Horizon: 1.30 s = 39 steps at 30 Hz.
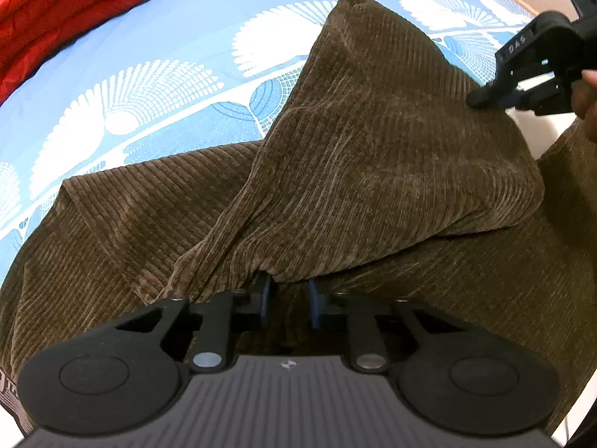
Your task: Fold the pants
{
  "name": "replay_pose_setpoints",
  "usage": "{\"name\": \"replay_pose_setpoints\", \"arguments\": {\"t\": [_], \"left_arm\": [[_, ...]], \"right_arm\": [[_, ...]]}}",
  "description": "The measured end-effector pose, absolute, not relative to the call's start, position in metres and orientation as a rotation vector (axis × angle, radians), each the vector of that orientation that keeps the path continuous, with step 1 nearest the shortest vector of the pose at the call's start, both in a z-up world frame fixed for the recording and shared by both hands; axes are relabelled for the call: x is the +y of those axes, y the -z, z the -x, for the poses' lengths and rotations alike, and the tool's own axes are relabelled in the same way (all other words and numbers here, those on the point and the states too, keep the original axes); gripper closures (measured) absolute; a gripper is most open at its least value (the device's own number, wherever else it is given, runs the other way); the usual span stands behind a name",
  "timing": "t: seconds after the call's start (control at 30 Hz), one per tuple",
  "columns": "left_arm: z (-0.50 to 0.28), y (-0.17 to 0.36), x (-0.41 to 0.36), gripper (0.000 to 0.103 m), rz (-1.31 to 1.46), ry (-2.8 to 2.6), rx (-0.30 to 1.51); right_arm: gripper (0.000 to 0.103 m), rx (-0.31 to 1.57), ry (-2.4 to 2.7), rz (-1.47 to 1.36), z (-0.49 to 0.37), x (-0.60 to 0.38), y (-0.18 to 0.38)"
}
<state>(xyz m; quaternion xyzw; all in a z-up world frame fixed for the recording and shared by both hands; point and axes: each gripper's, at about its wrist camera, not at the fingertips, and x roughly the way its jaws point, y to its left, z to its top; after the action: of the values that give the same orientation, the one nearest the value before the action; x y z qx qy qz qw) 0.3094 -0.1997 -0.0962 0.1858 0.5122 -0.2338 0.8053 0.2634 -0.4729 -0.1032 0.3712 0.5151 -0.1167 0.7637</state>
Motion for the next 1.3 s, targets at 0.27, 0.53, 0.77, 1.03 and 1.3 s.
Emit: {"name": "replay_pose_setpoints", "arguments": {"t": [0.27, 0.53, 0.77, 1.03, 1.3], "left_arm": [[-0.311, 0.08, -0.183, 0.096, -0.356, 0.448, 1.069], [-0.324, 0.078, -0.162, 0.096, -0.325, 0.388, 1.09], [-0.318, 0.079, -0.17, 0.096, -0.338, 0.443, 1.109], [-0.318, 0.083, -0.174, 0.067, -0.327, 0.48, 1.126], [-0.318, 0.091, -0.176, 0.08, -0.354, 0.445, 1.125]], "right_arm": [[0.093, 0.803, 0.343, -0.833, -0.252, -0.485, 0.039], [0.093, 0.566, 0.734, -0.605, -0.229, -0.469, 0.0], [0.078, 0.821, 0.831, -0.782, -0.229, -0.497, 0.065], [0.061, 0.892, 0.825, -0.968, -0.228, -0.508, 0.105], [0.092, 0.858, 0.832, -0.928, -0.227, -0.505, 0.098]]}}
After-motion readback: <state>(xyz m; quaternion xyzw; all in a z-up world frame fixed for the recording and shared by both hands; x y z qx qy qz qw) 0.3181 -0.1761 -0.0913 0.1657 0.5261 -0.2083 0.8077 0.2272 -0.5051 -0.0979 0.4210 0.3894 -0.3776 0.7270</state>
